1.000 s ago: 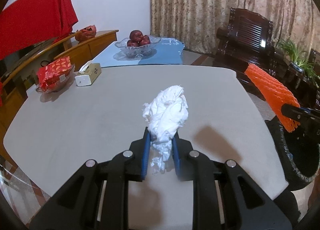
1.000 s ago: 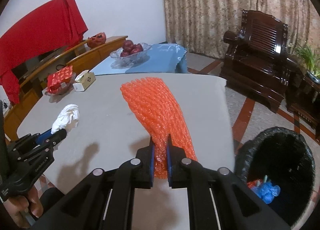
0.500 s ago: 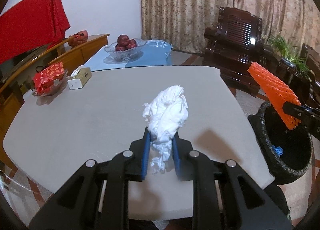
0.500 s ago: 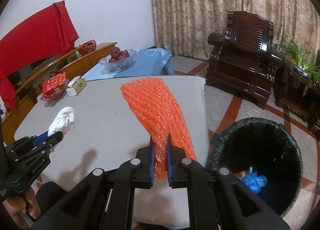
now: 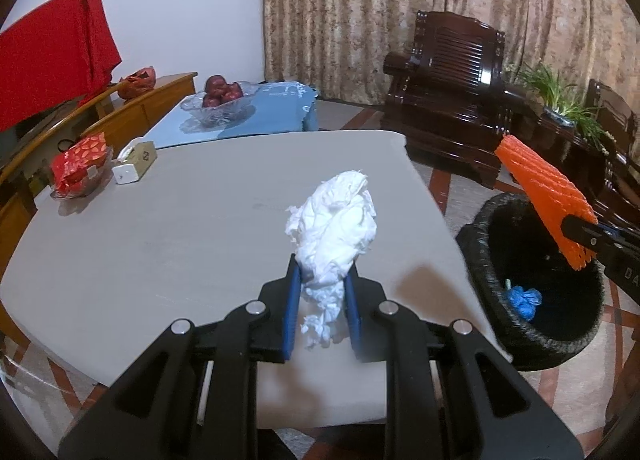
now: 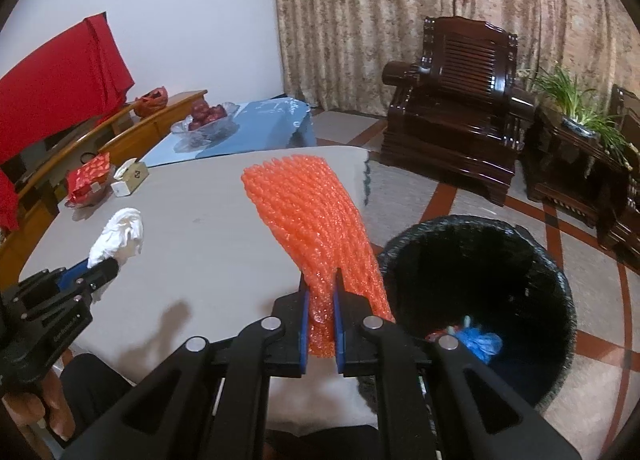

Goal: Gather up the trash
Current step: 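Carry the tissue and orange net over the bin with both tools, then open both tools to drop the tissue and orange net into the bin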

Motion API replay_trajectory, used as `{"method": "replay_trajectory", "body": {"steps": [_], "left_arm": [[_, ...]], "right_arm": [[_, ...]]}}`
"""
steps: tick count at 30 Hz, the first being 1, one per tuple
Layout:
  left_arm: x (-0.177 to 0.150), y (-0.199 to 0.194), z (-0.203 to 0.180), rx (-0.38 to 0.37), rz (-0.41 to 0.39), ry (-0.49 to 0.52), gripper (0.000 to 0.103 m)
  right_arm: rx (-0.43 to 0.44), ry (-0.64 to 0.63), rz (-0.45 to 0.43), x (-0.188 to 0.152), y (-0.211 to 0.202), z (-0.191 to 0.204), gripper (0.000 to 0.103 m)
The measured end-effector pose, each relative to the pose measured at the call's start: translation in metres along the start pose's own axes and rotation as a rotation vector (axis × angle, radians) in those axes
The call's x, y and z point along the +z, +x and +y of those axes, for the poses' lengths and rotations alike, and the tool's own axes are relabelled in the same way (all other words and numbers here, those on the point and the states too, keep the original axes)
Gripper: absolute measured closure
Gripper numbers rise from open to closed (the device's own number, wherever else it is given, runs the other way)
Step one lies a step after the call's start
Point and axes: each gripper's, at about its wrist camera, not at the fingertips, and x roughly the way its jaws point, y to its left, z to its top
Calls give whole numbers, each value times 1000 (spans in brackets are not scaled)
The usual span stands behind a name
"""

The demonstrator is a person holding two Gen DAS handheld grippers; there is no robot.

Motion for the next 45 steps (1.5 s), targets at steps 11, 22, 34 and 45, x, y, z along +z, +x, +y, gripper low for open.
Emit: {"method": "replay_trajectory", "body": {"steps": [11, 22, 34, 45], "left_arm": [[-4, 2, -77, -65, 26, 36, 83], [-1, 32, -158, -143, 100, 34, 83], [4, 82, -233, -190, 147, 67, 73], [-11, 94, -239, -163, 143, 141, 32]], "right_arm": [[-59, 39, 8, -7, -10, -59, 93], [-108, 47, 24, -11, -2, -126, 93], [-131, 77, 67, -15, 34, -189, 91], [-148, 146, 130, -41, 48, -214, 62]]}}
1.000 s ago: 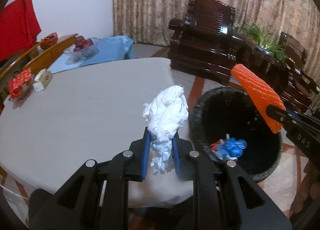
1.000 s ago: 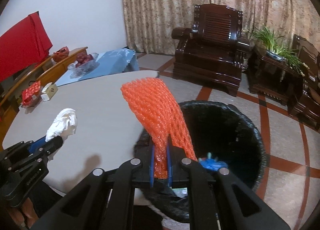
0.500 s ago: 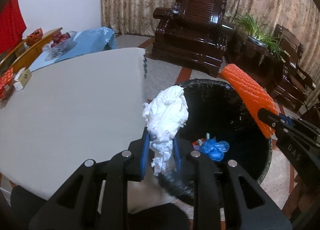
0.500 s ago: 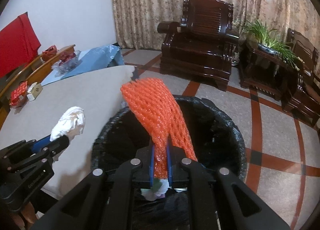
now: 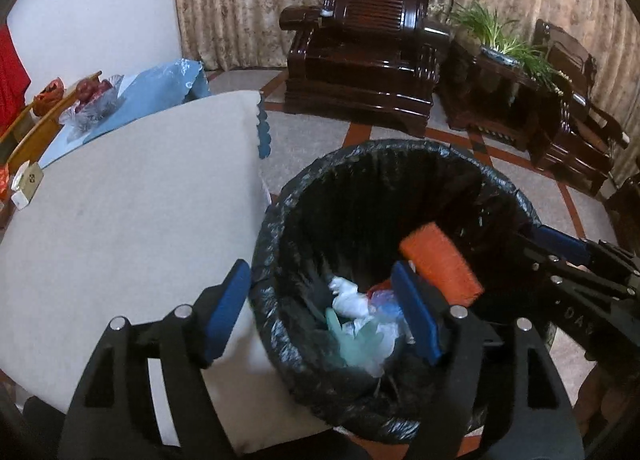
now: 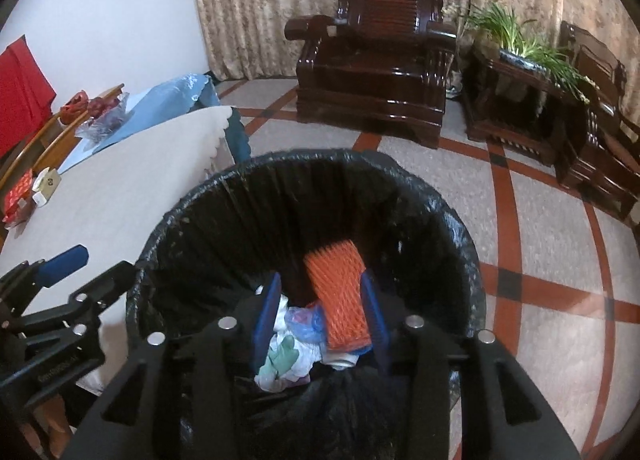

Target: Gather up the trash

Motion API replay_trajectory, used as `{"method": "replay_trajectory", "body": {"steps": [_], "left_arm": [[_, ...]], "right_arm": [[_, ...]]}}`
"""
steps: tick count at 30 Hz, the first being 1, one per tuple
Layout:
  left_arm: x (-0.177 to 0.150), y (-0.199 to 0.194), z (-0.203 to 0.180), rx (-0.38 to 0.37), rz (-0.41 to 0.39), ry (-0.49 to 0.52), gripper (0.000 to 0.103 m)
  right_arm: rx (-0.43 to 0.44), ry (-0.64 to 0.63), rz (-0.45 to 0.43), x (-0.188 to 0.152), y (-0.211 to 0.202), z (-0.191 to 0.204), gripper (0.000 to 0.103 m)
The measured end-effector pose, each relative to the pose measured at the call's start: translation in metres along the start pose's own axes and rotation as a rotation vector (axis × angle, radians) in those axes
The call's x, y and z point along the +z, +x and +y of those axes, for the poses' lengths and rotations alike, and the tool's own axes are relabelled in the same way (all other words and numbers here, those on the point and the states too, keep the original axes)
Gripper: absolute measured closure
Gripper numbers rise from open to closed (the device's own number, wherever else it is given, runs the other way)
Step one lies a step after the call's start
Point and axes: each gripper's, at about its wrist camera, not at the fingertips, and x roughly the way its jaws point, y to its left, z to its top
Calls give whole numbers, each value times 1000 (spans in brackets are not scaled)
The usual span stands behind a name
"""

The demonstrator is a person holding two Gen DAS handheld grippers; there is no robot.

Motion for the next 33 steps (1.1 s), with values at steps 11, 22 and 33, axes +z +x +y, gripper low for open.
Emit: {"method": "replay_trajectory", "body": {"steps": [11, 22, 33], "left_arm": [[-6, -29, 19, -44, -48, -15, 22], [-2, -60, 48, -46, -98, -19, 20], [-5, -97, 90, -46, -111, -31, 11]], "right_arm": [[-16, 23, -9, -14, -25, 9, 58], [-35, 54, -46, -13, -47, 6, 51], [-55, 68, -47, -14, -68, 25, 18]]}}
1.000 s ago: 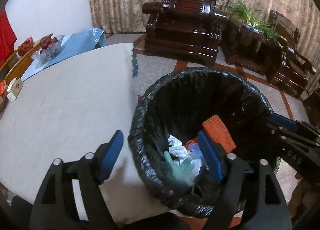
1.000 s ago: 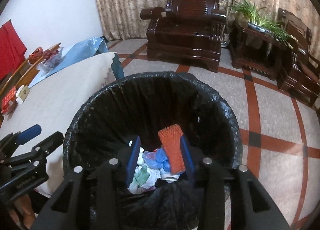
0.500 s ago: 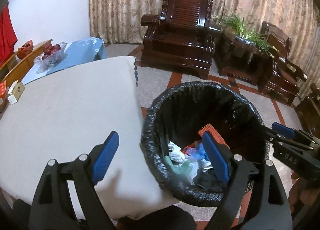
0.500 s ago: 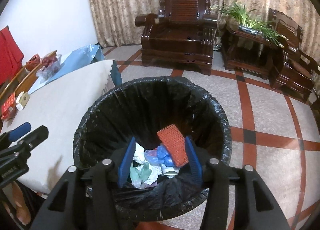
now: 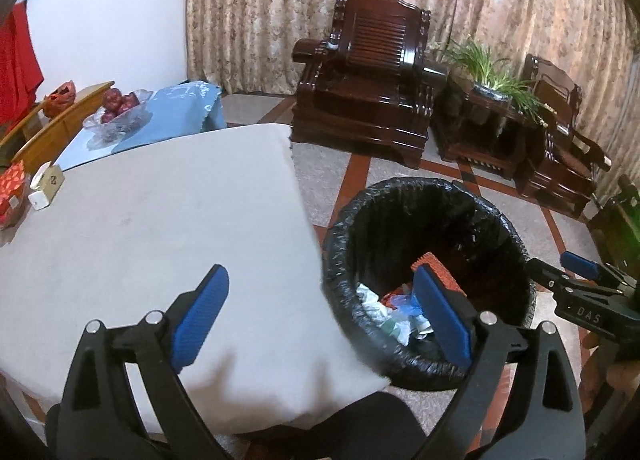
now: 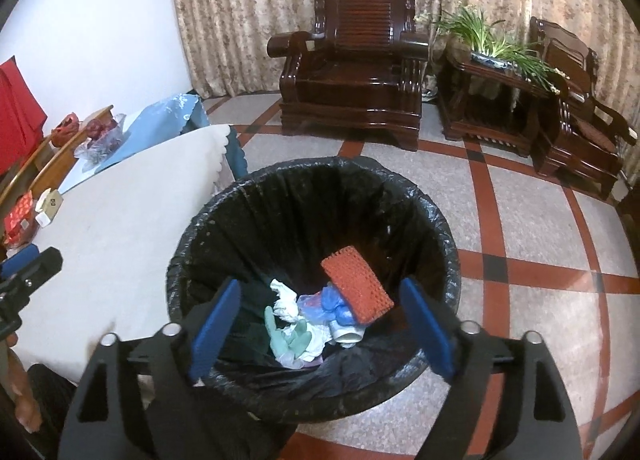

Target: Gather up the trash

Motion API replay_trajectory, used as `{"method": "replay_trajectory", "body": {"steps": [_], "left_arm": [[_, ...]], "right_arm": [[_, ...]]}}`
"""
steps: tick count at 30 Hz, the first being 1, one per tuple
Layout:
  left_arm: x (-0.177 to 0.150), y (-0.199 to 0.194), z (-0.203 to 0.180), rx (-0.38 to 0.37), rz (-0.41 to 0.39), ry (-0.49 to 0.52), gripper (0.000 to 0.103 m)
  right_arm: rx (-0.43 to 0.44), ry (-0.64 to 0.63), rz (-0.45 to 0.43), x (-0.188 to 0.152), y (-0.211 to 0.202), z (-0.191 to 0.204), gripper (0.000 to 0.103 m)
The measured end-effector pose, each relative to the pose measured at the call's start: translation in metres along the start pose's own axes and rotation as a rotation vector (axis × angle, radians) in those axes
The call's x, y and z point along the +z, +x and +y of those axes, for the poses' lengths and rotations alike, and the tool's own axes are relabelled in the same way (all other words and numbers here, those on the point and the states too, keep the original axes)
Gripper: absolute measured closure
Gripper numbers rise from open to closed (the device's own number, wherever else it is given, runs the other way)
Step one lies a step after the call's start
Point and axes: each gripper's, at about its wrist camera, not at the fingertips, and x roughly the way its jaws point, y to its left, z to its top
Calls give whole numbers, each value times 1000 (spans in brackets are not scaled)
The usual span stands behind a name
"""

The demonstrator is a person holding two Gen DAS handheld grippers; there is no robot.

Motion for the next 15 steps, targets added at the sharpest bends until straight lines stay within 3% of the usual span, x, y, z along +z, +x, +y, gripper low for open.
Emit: {"method": "replay_trajectory", "body": {"steps": [3, 6, 15], "left_arm": [[-1, -18, 12, 28, -23, 11, 7], [-1, -44, 30, 85, -66, 4, 5], [-3, -119, 79, 136, -128, -30, 5]], "right_arm": [[-29, -18, -43, 0, -19, 17, 6], [-47, -55, -75, 2, -41, 42, 6], [-114, -112, -176, 1, -113, 122, 6]]}}
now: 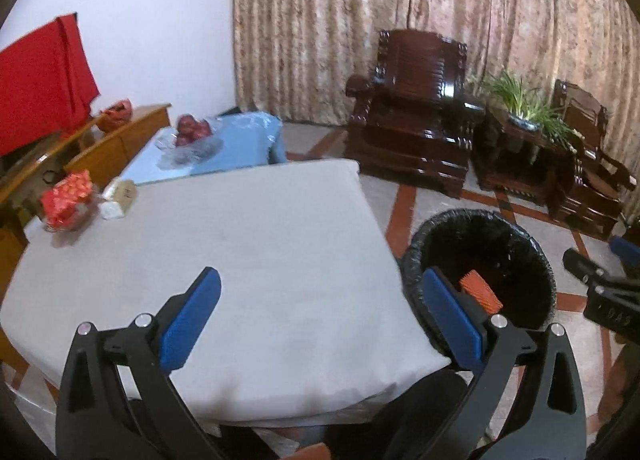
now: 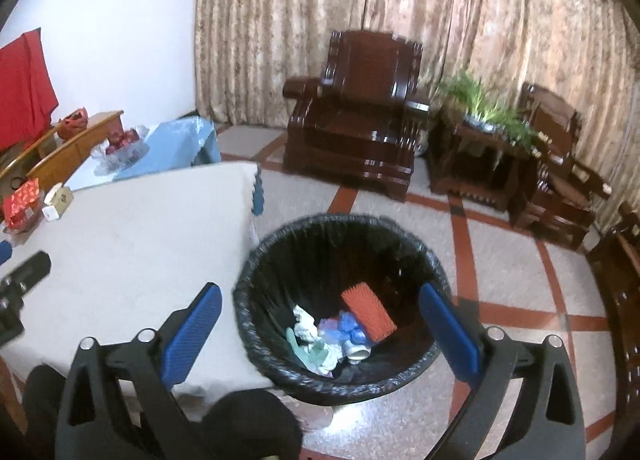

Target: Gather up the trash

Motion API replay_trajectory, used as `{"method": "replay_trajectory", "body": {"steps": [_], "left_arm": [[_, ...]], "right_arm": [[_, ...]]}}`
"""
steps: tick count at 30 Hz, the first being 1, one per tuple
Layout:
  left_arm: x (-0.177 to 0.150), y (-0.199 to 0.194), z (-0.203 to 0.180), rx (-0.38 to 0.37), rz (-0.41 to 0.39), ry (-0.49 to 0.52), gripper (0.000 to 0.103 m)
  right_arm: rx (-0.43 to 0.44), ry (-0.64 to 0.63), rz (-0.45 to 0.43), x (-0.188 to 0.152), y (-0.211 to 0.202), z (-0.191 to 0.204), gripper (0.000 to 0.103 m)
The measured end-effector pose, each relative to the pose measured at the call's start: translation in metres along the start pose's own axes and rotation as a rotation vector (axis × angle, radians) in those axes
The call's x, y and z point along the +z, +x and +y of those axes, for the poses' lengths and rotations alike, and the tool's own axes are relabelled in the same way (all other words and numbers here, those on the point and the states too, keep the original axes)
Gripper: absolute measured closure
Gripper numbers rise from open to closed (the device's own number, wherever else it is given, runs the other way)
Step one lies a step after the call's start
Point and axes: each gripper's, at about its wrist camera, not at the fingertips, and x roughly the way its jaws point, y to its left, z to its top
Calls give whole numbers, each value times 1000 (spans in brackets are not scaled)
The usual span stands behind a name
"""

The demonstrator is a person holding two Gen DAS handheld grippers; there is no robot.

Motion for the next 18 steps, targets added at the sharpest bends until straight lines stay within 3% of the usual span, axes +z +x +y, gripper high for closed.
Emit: {"method": "replay_trajectory", "body": {"steps": [2, 5, 9, 15, 18], "left_arm": [[2, -21, 14, -28, -35, -26, 5], [5, -56, 33, -6, -114, -65, 5], [11, -99, 53, 55, -182, -82, 5], [12, -148, 71, 153, -246, -91, 5], [11, -173, 80, 239, -278, -110, 5]], "right_arm": [[-2, -3, -49, 5, -23, 13, 6], [32, 6, -118, 14, -58, 31, 6], [95, 19, -200, 28, -100, 53, 6], [116, -28, -320, 39, -150, 85, 6], [131, -56, -364, 40, -170, 104, 6]]}}
